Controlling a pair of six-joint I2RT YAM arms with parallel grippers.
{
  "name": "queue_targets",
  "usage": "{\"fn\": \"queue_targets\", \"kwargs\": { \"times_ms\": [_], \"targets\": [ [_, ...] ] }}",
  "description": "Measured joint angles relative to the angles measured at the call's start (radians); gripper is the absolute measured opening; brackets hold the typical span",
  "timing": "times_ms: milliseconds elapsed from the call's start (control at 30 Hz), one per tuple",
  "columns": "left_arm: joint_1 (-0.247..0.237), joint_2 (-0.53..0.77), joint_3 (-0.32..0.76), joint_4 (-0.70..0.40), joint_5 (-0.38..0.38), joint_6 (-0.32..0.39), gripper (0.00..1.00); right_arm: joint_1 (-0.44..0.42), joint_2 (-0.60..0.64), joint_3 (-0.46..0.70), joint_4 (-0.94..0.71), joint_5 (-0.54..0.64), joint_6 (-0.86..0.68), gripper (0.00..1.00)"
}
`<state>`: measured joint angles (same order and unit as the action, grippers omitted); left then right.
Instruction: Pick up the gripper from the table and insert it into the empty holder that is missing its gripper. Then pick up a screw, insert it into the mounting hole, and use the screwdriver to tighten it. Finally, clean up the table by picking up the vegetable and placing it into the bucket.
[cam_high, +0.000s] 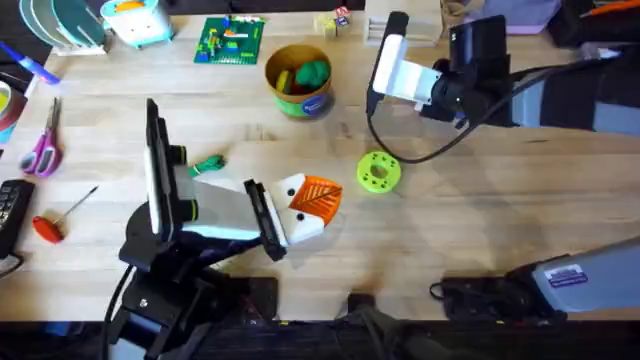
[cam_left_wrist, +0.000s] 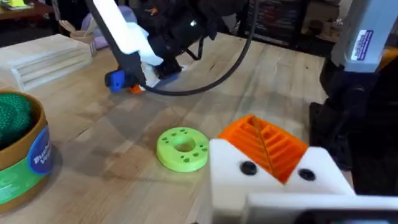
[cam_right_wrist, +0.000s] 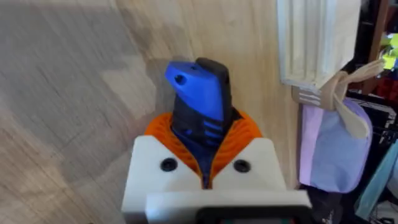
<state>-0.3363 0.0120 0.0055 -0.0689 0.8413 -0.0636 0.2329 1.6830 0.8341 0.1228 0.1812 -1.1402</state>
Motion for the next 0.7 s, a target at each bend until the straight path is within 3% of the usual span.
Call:
{"fn": "queue_targets", "kwargs": {
  "times_ms": [67,100,300,367,700],
  "targets": [
    [0.0,0.0,0.0,0.0,0.0,0.0,0.016,0.002,0.015,0.003,-0.01,0.008,-0.012,0.031],
    [0.0,0.0,0.0,0.0,0.0,0.0,0.016,0.004,0.02,0.005,-0.024,0.01,-0.009,0.096],
    [0.0,0.0,0.0,0.0,0.0,0.0,0.016,0.01,0.016,0.037,-0.047,0.04,-0.01,0.941],
    [0.0,0.0,0.0,0.0,0.0,0.0,0.016,0.012,0.012,0.047,-0.07,0.039,-0.008,0.988],
    [0.0,0.0,0.0,0.0,0.0,0.0,0.016,0.039,-0.011,0.047,-0.122,0.04,0.15,0.993]
  ]
}}
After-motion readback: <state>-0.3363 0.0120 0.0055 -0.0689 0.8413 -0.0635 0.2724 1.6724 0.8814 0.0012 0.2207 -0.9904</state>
